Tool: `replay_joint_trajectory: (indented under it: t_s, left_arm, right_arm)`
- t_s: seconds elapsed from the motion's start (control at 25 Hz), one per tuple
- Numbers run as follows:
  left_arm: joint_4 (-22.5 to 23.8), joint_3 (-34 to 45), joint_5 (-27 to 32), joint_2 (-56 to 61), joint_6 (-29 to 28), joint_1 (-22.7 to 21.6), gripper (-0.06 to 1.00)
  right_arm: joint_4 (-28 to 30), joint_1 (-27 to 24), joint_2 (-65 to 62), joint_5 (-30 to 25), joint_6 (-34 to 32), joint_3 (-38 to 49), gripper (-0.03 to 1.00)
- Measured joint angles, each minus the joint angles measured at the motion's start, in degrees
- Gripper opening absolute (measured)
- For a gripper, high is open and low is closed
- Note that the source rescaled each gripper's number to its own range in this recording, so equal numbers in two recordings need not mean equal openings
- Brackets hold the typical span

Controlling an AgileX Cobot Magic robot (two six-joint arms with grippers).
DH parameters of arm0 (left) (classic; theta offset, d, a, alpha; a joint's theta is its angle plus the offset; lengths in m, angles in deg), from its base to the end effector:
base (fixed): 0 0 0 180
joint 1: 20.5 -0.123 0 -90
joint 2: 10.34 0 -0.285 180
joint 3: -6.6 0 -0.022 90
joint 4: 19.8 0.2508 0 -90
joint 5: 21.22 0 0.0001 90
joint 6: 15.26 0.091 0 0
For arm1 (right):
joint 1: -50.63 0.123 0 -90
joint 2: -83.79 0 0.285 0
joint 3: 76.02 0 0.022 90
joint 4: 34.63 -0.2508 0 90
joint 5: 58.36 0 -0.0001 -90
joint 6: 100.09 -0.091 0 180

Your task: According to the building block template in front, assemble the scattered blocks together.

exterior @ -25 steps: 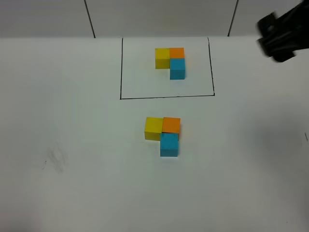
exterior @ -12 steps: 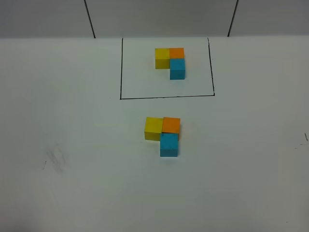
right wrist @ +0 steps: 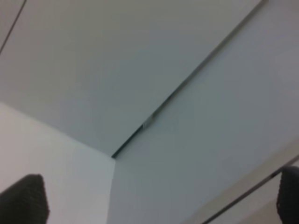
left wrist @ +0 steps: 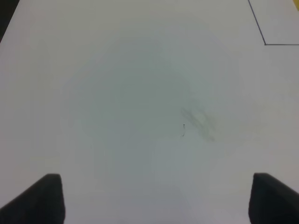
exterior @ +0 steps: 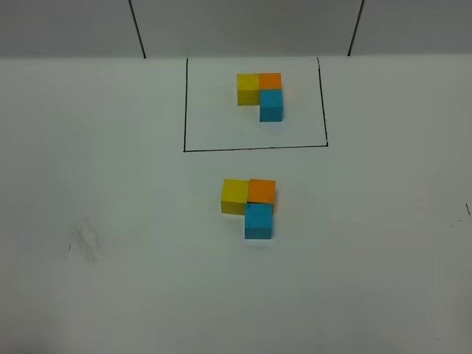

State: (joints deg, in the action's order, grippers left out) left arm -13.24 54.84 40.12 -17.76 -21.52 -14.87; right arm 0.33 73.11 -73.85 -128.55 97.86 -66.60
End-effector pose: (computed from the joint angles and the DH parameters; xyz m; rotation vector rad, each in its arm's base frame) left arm -0.0063 0.0098 0.2785 -0.0180 2.0366 0.0067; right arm -0.0499 -0.0738 0.4454 -0.3770 1.6836 -0.5993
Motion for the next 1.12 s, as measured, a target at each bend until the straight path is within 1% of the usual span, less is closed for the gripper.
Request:
replay_joint_trajectory:
  t_s: [0.16,0.24,0.32,0.4,0.48,0.68,0.88,1.12]
  left_arm:
    - [0.0,0.0,0.0,0.0,0.0,0.0,0.69]
    - [0.0,0.0,0.0,0.0,0.0,0.0,0.69]
    - [0.0,0.0,0.0,0.0,0.0,0.0,0.69]
    - [0.0,0.0,0.0,0.0,0.0,0.0,0.69]
    - [0.0,0.0,0.0,0.0,0.2,0.0,0.69]
    - [0.0,0.0,0.0,0.0,0.1,0.0,0.69]
    - [0.0,0.0,0.0,0.0,0.1,0.0,0.69]
    - [0.0,0.0,0.0,0.0,0.1,0.0,0.69]
  right_arm:
    - [-11.3,-7.9,-1.3,0.0,-1.8,4.9,1.0]
    - [-17.6,-10.5,-1.3,0.0,-3.5,7.6,1.0]
    - [-22.1,-12.2,-1.4,0.0,-4.9,11.3,1.0]
    - [-25.3,-12.8,-1.9,0.0,-6.0,15.1,1.0]
    - [-27.0,-12.9,-2.9,0.3,-8.1,18.9,1.0]
    - [-29.0,-12.9,-8.1,4.2,-15.1,28.5,1.0]
    - [-33.5,-13.0,-14.0,6.6,-16.1,35.1,1.0]
    - [-35.0,-13.0,-15.0,7.8,-16.3,39.0,1.0]
